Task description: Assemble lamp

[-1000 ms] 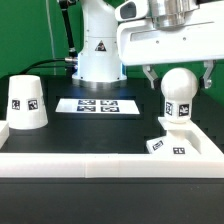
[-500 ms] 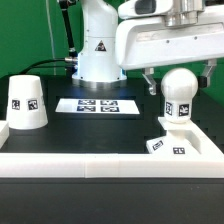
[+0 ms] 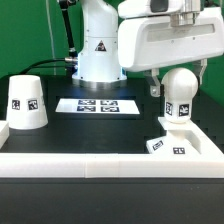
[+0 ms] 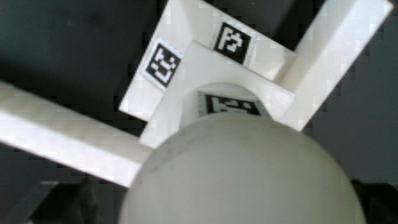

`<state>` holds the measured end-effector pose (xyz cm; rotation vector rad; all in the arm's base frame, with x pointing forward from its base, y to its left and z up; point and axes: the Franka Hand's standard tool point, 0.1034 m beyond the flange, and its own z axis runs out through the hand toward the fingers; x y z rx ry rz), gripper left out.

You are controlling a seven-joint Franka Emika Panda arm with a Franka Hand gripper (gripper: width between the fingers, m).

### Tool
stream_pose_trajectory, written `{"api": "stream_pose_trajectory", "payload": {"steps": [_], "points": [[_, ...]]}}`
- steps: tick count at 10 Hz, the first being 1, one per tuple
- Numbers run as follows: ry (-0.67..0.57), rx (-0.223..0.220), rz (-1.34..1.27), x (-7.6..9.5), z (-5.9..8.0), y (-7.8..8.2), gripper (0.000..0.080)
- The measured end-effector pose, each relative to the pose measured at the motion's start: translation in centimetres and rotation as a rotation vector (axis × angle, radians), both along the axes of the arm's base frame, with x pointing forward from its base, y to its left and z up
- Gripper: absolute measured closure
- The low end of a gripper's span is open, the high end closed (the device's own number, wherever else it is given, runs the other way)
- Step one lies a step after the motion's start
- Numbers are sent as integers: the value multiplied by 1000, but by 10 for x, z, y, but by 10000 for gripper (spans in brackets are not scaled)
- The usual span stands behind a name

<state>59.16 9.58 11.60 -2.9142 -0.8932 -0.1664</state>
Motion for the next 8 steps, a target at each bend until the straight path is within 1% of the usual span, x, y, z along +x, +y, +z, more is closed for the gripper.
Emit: {"api": "stream_pose_trajectory", "payload": {"steps": [2, 5, 7, 8], "points": [[-24, -35, 234, 0, -1, 0, 101], [-44, -110, 549, -1, -2, 6, 101], [-57, -132, 657, 0, -1, 8, 101], [-61, -134, 679, 1, -1, 8, 101]]}}
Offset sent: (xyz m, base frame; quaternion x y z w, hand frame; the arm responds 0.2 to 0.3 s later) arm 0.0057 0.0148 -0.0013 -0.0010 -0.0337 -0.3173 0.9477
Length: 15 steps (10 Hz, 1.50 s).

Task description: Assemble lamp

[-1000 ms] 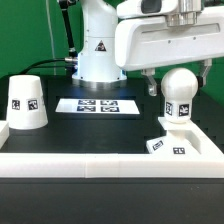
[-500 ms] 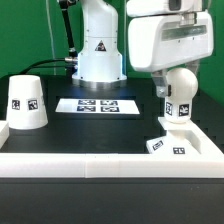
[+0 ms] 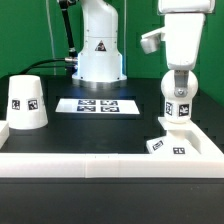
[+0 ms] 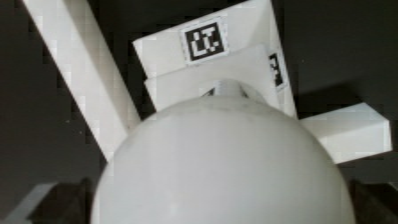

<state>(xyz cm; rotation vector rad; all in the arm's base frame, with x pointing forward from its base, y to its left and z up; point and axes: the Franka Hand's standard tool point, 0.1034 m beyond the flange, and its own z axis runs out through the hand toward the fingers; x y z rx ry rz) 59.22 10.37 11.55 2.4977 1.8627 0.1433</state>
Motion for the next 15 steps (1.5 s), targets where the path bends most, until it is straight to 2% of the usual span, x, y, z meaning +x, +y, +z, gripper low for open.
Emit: {"api": "stream_pose_trajectory", "payload": {"steps": [3, 4, 6, 12, 15], "points": [[6, 0, -25, 0, -1, -5, 110], [6, 0, -25, 0, -1, -5, 223], [6, 2, -41, 0, -1, -5, 223], [11, 68, -668, 1, -2, -5, 222], [19, 88, -875, 1, -2, -5, 220]]}}
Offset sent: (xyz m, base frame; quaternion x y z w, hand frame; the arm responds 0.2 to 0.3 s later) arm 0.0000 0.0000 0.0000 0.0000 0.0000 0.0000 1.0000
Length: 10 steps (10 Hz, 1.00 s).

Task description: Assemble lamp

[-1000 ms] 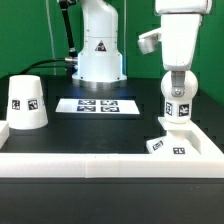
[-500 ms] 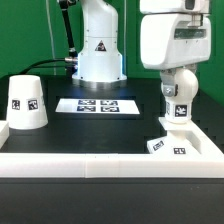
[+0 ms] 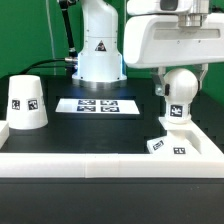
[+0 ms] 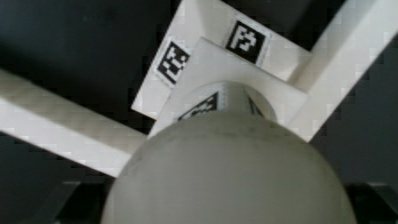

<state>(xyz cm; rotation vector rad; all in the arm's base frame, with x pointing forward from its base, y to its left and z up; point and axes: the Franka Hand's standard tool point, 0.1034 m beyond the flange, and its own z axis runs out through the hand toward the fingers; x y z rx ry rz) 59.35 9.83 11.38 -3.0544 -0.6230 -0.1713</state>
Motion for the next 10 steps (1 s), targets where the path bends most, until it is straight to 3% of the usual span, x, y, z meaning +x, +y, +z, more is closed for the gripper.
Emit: {"api": "stream_pose_trajectory", "payload": {"steps": [5, 10], "points": [[10, 28, -278, 1, 0, -2, 220], [105, 66, -861, -5, -1, 2, 220]]}}
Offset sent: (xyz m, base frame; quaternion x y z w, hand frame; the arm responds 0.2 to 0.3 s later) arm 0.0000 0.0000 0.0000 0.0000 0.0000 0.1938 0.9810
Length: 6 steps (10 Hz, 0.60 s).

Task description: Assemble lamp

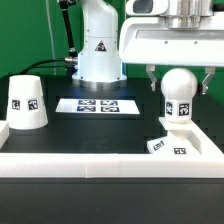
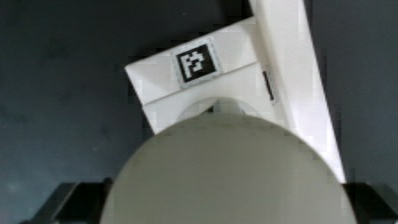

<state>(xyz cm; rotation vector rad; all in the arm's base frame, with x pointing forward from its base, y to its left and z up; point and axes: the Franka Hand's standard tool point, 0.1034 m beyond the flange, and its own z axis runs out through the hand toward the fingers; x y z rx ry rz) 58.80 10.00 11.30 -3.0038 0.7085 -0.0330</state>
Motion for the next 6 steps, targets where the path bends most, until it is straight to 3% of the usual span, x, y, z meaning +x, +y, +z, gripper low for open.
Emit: {"api": "stream_pose_trajectory", "payload": {"steps": [6], "points": [[73, 76, -438, -3, 0, 5, 220]]}}
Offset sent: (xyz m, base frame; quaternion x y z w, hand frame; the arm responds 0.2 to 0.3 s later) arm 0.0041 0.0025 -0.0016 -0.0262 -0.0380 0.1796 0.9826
